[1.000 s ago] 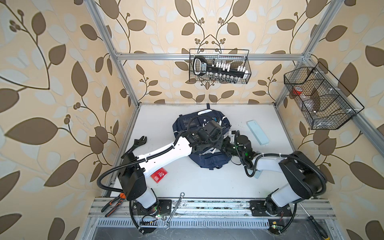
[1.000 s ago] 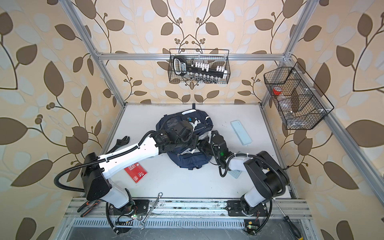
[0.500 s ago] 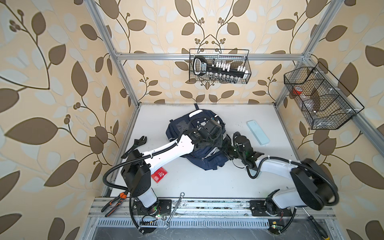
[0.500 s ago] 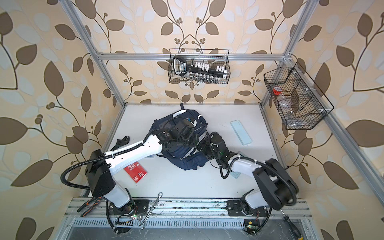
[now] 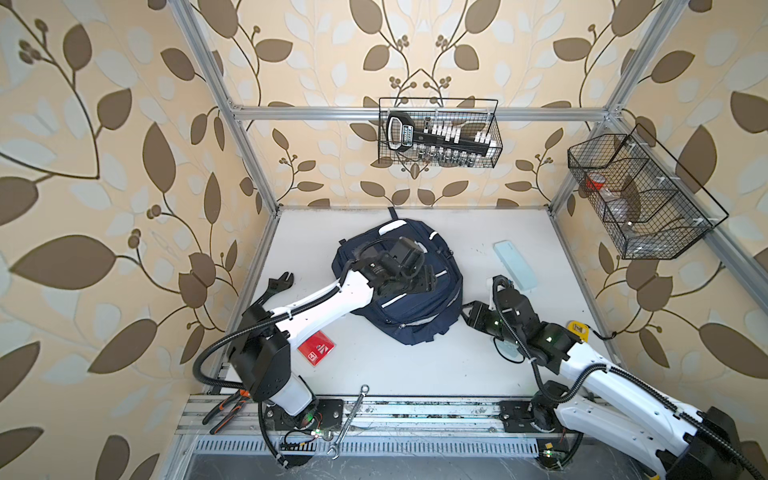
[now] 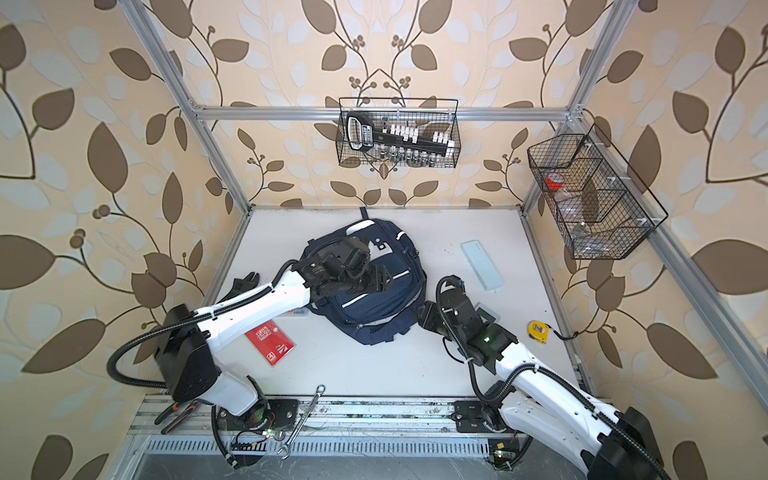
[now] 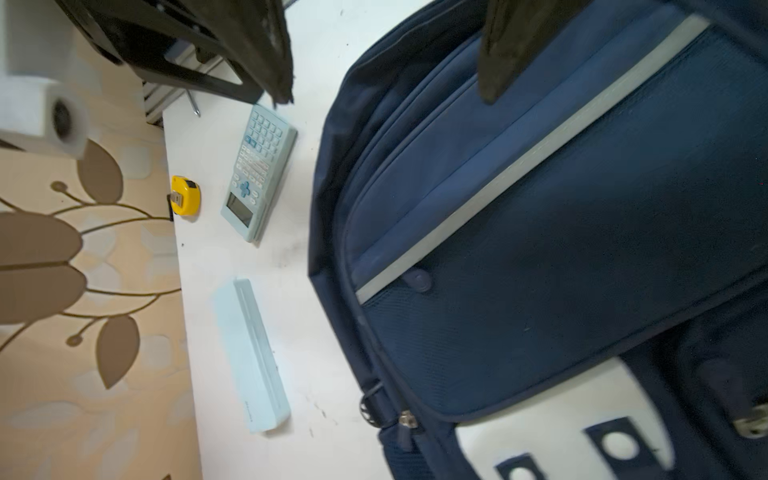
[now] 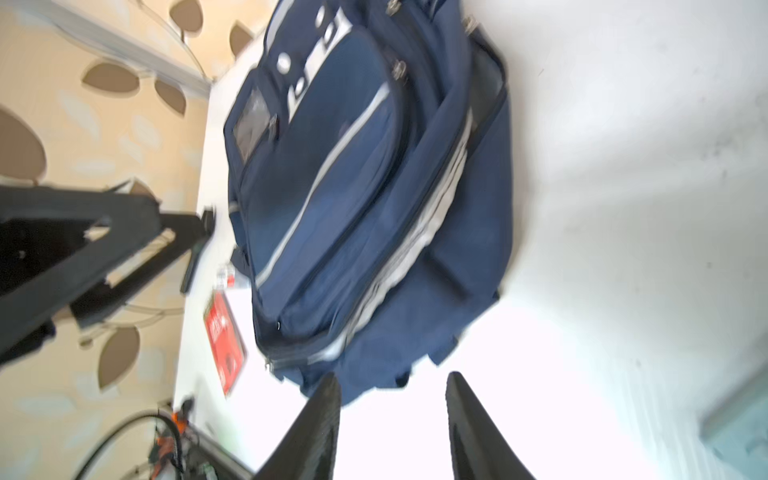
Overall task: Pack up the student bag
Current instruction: 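Release the book and move both grippers to the backpack zipper pulls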
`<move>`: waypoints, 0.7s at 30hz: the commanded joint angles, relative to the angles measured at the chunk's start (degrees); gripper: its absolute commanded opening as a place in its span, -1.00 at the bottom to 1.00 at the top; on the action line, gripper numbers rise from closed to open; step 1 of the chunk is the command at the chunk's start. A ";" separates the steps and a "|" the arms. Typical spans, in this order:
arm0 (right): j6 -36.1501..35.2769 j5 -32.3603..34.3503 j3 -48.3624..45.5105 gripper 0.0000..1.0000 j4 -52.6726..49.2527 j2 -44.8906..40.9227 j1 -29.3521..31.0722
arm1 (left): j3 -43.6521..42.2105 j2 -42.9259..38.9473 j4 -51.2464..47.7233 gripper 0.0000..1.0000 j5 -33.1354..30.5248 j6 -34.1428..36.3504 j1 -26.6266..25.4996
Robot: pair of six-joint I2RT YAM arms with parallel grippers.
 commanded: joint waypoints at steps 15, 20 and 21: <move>10.57 24.56 26.62 0.18 -11.85 38.15 32.68 | -28.91 -9.74 8.13 0.18 12.94 -22.20 12.31; 10.61 25.03 31.89 0.08 -12.20 44.50 32.34 | -31.59 -8.46 12.97 0.18 15.90 -22.85 13.82; 10.86 24.85 32.47 0.08 -12.10 45.15 32.16 | -31.83 -8.00 13.67 0.17 16.55 -22.86 14.04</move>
